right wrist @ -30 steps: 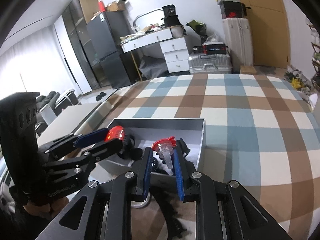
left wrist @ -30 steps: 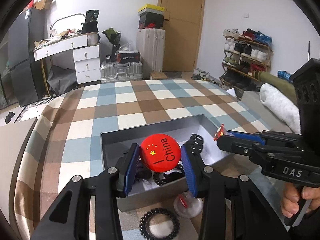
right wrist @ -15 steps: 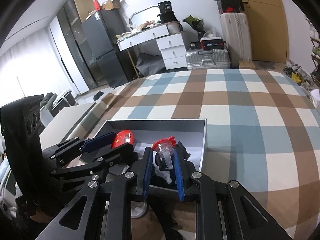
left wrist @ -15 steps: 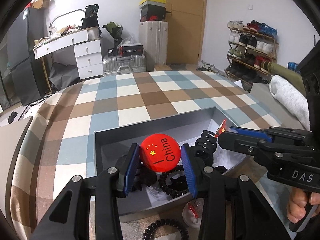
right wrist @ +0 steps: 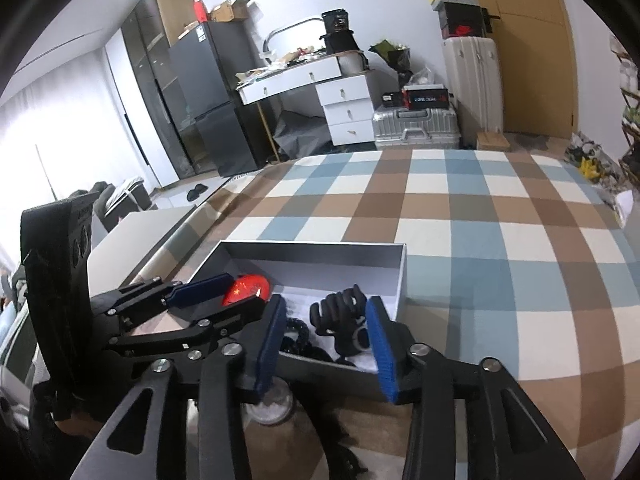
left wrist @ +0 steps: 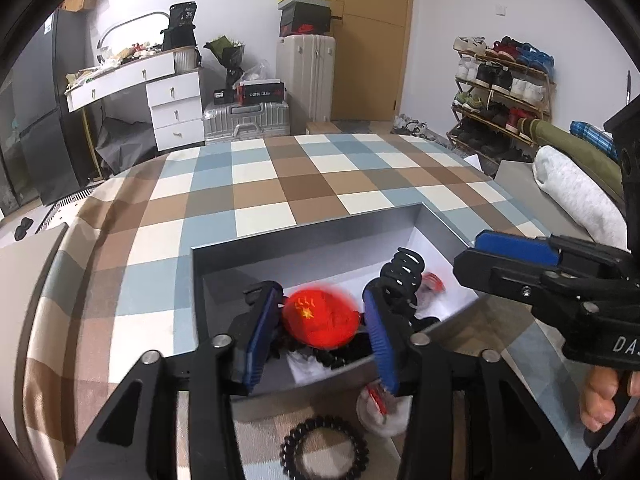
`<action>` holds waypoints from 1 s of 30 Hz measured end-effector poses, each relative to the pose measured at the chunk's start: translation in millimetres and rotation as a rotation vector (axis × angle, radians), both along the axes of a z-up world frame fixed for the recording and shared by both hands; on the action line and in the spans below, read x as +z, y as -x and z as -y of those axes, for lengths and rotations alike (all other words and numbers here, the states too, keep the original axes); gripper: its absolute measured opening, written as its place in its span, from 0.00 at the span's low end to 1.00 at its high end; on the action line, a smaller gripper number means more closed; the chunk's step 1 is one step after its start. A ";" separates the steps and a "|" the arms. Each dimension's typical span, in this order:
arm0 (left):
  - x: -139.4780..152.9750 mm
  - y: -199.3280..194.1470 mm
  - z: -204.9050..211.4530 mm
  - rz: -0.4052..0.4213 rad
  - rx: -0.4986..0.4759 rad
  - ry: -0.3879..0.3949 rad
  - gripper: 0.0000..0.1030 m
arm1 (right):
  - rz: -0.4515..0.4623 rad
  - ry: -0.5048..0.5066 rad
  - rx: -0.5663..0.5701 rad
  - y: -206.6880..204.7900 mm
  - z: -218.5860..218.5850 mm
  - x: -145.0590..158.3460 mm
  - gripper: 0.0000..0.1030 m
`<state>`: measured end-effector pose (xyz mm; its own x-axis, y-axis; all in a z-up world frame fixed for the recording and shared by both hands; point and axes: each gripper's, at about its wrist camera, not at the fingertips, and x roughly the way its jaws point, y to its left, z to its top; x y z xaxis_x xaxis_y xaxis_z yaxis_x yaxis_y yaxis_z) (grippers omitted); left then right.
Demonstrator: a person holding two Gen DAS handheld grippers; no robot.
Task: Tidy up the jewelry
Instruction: 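Move the right gripper to the long black hair clip and close on it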
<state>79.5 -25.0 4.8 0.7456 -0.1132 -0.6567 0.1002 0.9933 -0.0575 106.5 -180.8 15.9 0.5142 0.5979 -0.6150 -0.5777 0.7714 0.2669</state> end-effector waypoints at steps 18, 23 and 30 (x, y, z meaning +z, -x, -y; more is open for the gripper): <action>8.1 46.3 -15.7 0.029 0.045 0.020 0.99 | -0.048 0.115 -0.064 17.8 29.8 -16.2 0.97; -1.2 44.7 -14.0 0.003 0.052 -0.037 0.99 | -0.064 0.152 -0.062 18.5 31.2 -23.2 0.97; -21.8 40.7 -4.5 -0.089 0.010 -0.101 0.99 | -0.123 0.202 -0.026 18.1 23.0 -39.9 0.97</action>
